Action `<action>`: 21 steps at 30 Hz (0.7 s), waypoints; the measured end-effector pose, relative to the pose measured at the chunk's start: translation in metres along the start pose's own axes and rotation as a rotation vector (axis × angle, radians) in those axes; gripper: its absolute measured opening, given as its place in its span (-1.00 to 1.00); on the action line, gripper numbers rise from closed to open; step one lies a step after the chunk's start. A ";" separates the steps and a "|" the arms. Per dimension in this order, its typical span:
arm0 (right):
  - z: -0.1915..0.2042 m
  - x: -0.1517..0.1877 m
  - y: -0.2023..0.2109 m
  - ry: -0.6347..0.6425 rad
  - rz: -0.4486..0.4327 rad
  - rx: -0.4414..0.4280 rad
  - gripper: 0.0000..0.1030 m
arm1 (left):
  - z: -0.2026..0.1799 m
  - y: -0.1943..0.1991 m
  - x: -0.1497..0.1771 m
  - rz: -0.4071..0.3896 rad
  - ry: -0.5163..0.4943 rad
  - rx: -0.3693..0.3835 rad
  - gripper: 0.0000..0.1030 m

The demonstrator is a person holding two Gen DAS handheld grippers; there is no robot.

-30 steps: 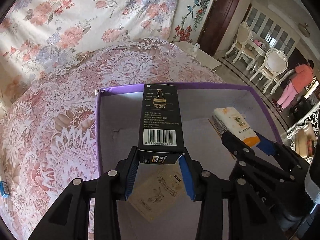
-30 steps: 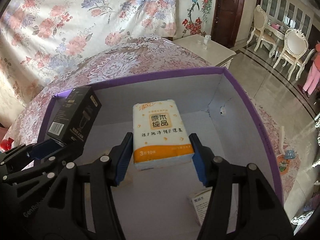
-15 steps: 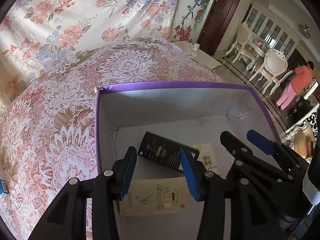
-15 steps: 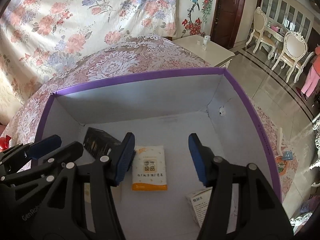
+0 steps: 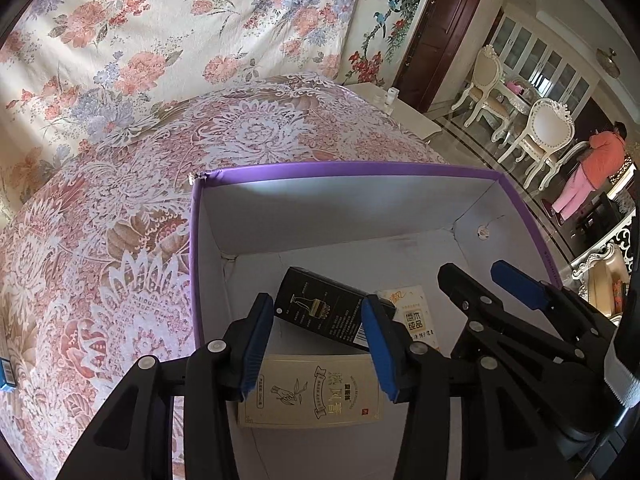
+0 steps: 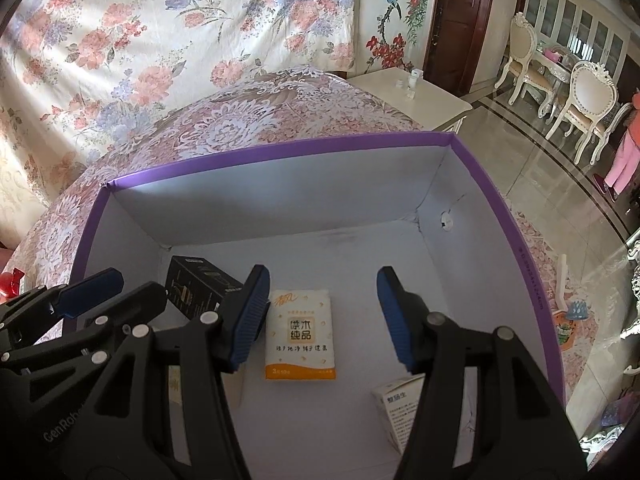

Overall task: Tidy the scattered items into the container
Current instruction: 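Withdraw both open tools from the purple box back toward the table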

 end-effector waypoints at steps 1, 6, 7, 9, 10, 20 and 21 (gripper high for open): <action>0.000 0.000 0.000 0.000 0.000 0.000 0.14 | 0.000 0.001 0.000 -0.002 0.001 0.002 -0.09; 0.000 0.001 0.001 -0.002 -0.002 -0.003 0.14 | 0.002 0.005 0.001 -0.024 0.012 -0.007 -0.09; 0.000 0.001 0.001 -0.003 -0.003 -0.003 0.14 | 0.003 0.006 0.000 -0.030 0.015 -0.008 -0.09; 0.000 0.001 0.001 -0.003 -0.003 -0.004 0.15 | 0.004 0.009 0.000 -0.043 0.025 -0.009 -0.09; 0.000 0.001 0.001 -0.004 -0.004 -0.005 0.15 | 0.005 0.010 0.000 -0.049 0.030 -0.010 -0.09; 0.007 -0.002 0.023 -0.028 -0.075 -0.041 0.15 | 0.021 0.060 0.011 -0.188 0.040 0.001 -0.08; 0.012 -0.003 0.027 -0.022 -0.087 -0.045 0.16 | 0.024 0.068 0.012 -0.208 0.042 -0.004 -0.08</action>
Point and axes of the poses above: each gripper's, at about its wrist camera, not at the fingertips, and y roughly against the way its jaws point, z to its left, x to its underside, the point moved 8 cm from there along -y, roughly the way its jaws point, and after that the axes turned 2 degrees about -x, right-handed, at the moved point
